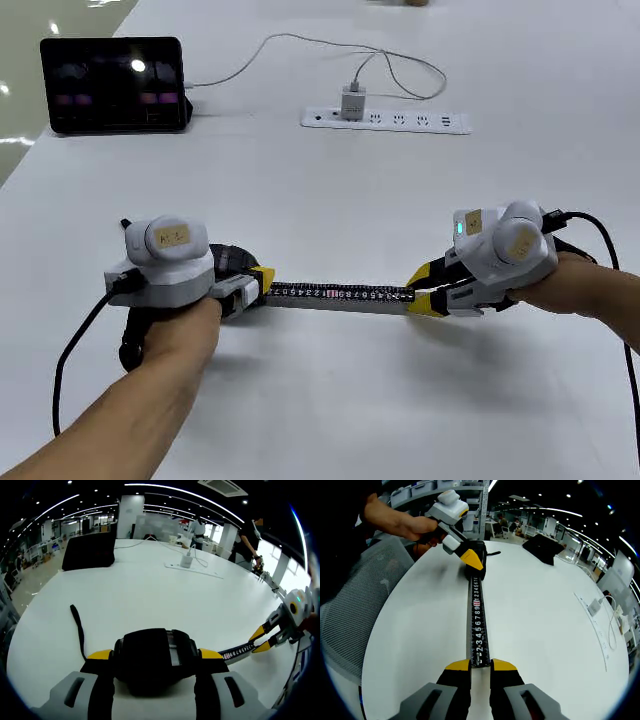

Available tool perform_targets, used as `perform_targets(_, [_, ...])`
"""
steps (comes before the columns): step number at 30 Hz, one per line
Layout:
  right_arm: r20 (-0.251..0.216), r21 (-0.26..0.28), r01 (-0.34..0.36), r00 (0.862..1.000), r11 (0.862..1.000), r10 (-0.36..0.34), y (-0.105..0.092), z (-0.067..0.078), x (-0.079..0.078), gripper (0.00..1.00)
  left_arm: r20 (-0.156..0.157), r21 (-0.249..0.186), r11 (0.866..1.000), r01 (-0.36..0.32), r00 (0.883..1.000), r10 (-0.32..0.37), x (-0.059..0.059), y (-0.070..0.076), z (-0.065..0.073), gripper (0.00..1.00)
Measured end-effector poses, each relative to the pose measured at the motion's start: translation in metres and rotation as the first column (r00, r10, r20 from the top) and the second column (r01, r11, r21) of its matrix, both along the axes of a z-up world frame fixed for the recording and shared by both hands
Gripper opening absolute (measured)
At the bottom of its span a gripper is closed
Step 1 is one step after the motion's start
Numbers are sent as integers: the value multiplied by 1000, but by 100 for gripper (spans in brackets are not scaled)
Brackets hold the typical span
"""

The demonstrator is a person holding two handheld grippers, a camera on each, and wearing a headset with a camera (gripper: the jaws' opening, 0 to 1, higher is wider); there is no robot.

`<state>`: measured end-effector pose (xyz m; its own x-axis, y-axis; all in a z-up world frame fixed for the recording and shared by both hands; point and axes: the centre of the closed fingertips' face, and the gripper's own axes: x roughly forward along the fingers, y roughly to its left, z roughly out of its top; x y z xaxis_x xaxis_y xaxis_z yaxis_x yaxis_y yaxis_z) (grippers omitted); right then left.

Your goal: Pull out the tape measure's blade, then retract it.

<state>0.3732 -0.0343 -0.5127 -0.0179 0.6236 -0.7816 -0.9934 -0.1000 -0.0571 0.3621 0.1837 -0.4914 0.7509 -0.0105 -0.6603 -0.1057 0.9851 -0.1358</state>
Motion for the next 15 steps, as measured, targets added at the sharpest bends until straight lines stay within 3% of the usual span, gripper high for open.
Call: perform_targets(15, [-4,10,-3,1000,1000,3,12,2,-2,10,1,0,1000,-2,1000,2,0,0,1,60])
